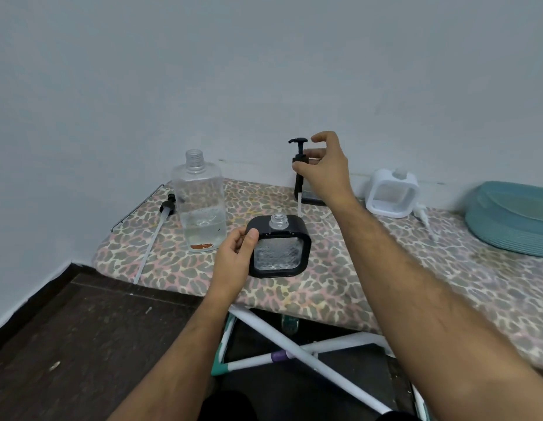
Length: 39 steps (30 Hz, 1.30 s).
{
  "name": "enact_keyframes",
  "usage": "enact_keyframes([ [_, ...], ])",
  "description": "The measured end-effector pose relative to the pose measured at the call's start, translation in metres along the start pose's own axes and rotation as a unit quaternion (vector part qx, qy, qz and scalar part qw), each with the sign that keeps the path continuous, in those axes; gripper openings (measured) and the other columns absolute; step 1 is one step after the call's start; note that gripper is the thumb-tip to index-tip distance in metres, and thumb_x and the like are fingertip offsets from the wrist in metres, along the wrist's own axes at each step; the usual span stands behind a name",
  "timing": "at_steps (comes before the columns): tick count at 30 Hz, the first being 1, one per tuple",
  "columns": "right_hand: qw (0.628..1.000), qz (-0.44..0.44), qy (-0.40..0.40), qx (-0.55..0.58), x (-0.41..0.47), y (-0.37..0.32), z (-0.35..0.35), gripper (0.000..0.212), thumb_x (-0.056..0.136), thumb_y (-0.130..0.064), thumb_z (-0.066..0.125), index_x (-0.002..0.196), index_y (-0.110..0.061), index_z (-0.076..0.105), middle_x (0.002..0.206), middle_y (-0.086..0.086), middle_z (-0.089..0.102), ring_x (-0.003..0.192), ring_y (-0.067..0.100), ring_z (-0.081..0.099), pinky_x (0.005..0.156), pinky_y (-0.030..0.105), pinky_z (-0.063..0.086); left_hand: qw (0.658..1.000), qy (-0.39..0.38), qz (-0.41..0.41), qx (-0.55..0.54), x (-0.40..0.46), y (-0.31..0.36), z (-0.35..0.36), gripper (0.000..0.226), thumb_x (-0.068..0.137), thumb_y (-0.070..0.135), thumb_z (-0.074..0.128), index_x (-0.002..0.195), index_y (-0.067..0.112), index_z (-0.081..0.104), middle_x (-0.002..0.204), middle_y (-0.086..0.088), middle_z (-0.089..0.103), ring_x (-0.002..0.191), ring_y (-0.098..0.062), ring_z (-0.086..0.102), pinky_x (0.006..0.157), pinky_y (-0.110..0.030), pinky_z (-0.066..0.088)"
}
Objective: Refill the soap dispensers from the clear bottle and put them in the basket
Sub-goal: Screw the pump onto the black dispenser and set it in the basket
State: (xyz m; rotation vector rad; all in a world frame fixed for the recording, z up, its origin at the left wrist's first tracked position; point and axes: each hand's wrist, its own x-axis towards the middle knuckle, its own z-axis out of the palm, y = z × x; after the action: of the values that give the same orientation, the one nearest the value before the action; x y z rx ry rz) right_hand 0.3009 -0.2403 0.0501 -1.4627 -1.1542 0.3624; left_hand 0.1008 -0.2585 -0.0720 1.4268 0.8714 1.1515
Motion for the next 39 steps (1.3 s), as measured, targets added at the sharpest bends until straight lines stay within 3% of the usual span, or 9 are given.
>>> enact_keyframes([
  [7, 0.99, -0.048, 0.026, 0.129, -0.031, -0.04, -0.025, 0.058, 0.078, -0.009, 0.078, 0.122, -0.027, 0.045, 0.1, 0.004, 0.075, 0.095, 0.018, 0.071, 0.092, 0.041, 0.057, 1.0, 0.013, 0.002, 0.026, -0.002, 0.001, 0.002, 0.034, 0.098, 0.038, 0.051, 0.113, 0.011, 0.065, 0.101, -0.001, 0.07, 0.088, -0.005, 0.068, 0.071, -0.015, 0.052],
  [12, 0.983, -0.092, 0.007, 0.161, -0.056, -0.064, -0.031, 0.058, 0.08, -0.001, 0.076, 0.122, -0.025, 0.044, 0.104, 0.008, 0.075, 0.093, 0.02, 0.072, 0.092, 0.039, 0.058, 0.999, 0.019, 0.001, 0.047, -0.002, 0.001, 0.003, 0.033, 0.099, 0.039, 0.05, 0.108, 0.01, 0.065, 0.093, 0.002, 0.069, 0.077, 0.005, 0.065, 0.065, -0.012, 0.049],
  [17, 0.984, -0.089, -0.008, 0.157, -0.071, -0.061, -0.023, 0.057, 0.08, 0.001, 0.076, 0.121, -0.027, 0.046, 0.104, 0.007, 0.075, 0.096, 0.018, 0.072, 0.094, 0.041, 0.057, 0.997, 0.024, 0.003, 0.07, -0.002, 0.0, 0.003, 0.027, 0.099, 0.041, 0.051, 0.096, 0.018, 0.064, 0.084, 0.007, 0.066, 0.072, 0.004, 0.062, 0.064, -0.014, 0.048],
  [24, 0.988, -0.049, -0.037, 0.138, -0.082, -0.036, -0.006, 0.057, 0.08, 0.001, 0.076, 0.118, -0.03, 0.048, 0.106, 0.005, 0.074, 0.099, 0.016, 0.072, 0.095, 0.046, 0.056, 0.997, 0.028, 0.008, 0.072, -0.001, -0.002, 0.003, 0.032, 0.098, 0.044, 0.051, 0.099, 0.015, 0.064, 0.084, 0.008, 0.066, 0.077, -0.002, 0.063, 0.066, -0.015, 0.047],
  [26, 0.989, -0.042, -0.045, 0.132, -0.085, -0.031, -0.003, 0.057, 0.08, 0.004, 0.075, 0.119, -0.028, 0.047, 0.104, 0.002, 0.073, 0.098, 0.014, 0.072, 0.096, 0.039, 0.056, 0.997, 0.026, 0.005, 0.067, 0.0, -0.003, 0.003, 0.039, 0.095, 0.052, 0.053, 0.1, 0.015, 0.064, 0.086, 0.006, 0.067, 0.082, -0.008, 0.064, 0.071, -0.019, 0.05],
  [30, 0.992, -0.026, -0.062, 0.108, -0.091, -0.021, 0.003, 0.059, 0.08, 0.002, 0.076, 0.122, -0.027, 0.046, 0.107, 0.003, 0.073, 0.098, 0.011, 0.072, 0.09, 0.03, 0.057, 0.998, 0.029, 0.004, 0.06, 0.0, -0.004, 0.002, 0.077, 0.077, 0.075, 0.051, 0.108, 0.006, 0.063, 0.095, -0.005, 0.068, 0.088, -0.013, 0.061, 0.085, -0.035, 0.051],
  [33, 0.993, -0.02, -0.077, 0.086, -0.094, -0.013, 0.007, 0.06, 0.08, 0.001, 0.076, 0.123, -0.03, 0.046, 0.107, 0.0, 0.073, 0.1, 0.01, 0.071, 0.087, 0.026, 0.056, 0.998, 0.03, 0.004, 0.061, 0.0, -0.003, 0.002, 0.077, 0.076, 0.076, 0.051, 0.108, 0.006, 0.062, 0.089, 0.004, 0.065, 0.087, -0.014, 0.062, 0.083, -0.033, 0.051],
  [36, 0.994, -0.018, -0.09, 0.056, -0.099, -0.009, 0.008, 0.062, 0.08, -0.002, 0.077, 0.125, -0.03, 0.046, 0.104, -0.01, 0.07, 0.101, 0.003, 0.069, 0.087, 0.018, 0.054, 0.998, 0.03, -0.007, 0.054, 0.0, -0.004, 0.002, 0.084, 0.074, 0.078, 0.051, 0.115, 0.006, 0.062, 0.099, -0.004, 0.068, 0.096, -0.019, 0.065, 0.088, -0.037, 0.053],
  [39, 0.994, -0.015, -0.094, 0.045, -0.1, -0.001, 0.01, 0.064, 0.078, -0.003, 0.079, 0.124, -0.032, 0.046, 0.109, -0.005, 0.071, 0.105, 0.008, 0.069, 0.095, 0.029, 0.055, 0.998, 0.028, -0.007, 0.052, 0.001, -0.004, 0.002, 0.083, 0.074, 0.076, 0.051, 0.116, 0.006, 0.063, 0.098, 0.001, 0.067, 0.093, -0.015, 0.064, 0.086, -0.034, 0.053],
])
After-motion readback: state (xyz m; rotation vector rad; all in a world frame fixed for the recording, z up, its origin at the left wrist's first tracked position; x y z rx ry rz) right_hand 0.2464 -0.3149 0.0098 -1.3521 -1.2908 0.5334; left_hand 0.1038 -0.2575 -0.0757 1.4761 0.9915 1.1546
